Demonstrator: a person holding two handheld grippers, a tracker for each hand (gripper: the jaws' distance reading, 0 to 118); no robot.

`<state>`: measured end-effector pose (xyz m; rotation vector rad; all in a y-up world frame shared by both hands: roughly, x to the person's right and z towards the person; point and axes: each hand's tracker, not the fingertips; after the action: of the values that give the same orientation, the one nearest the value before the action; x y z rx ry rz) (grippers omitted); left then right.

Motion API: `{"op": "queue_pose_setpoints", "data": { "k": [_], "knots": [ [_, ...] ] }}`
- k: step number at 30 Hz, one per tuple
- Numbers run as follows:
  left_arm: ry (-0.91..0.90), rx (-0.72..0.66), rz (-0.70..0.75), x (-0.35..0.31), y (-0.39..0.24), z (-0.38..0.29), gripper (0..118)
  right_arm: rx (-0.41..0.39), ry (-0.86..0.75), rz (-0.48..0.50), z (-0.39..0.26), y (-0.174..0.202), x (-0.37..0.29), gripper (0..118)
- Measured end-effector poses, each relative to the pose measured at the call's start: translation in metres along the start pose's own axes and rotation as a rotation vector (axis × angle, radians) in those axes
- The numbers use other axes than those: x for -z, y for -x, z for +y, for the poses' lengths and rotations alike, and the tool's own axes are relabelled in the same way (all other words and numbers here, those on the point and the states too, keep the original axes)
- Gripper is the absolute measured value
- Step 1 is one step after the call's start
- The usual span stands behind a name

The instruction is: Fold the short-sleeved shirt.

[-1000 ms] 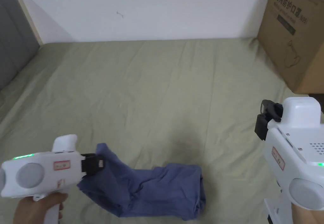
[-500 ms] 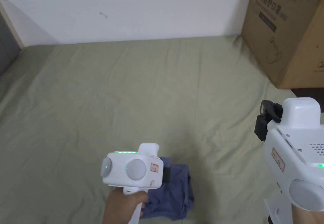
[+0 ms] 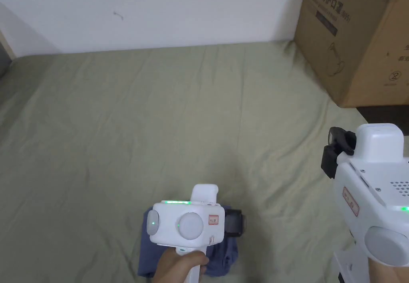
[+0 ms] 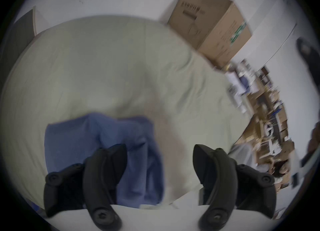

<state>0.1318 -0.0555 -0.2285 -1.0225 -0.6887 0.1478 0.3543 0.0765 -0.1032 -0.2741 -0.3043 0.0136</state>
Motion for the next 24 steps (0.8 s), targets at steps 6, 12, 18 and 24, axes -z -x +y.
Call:
{"op": "queue_pose_setpoints", "data": {
  "k": [6, 12, 18, 24],
  "knots": [
    [-0.225, 0.111, 0.024, -0.061, 0.004, 0.013, 86, 0.006, -0.014, 0.011, 0.004, 0.004, -0.002, 0],
    [-0.286, 0.131, 0.142, -0.070, 0.037, 0.003, 58, 0.010, -0.017, 0.022, 0.004, 0.007, -0.002, 0],
    [-0.207, -0.001, 0.102, -0.050, 0.058, -0.017, 0, 0.013, -0.006, 0.022, 0.001, 0.006, -0.002, 0],
    [-0.136, 0.045, 0.123, -0.006, 0.045, -0.040, 0, 0.014, 0.010, 0.017, -0.003, -0.001, 0.003, 0]
  ]
}}
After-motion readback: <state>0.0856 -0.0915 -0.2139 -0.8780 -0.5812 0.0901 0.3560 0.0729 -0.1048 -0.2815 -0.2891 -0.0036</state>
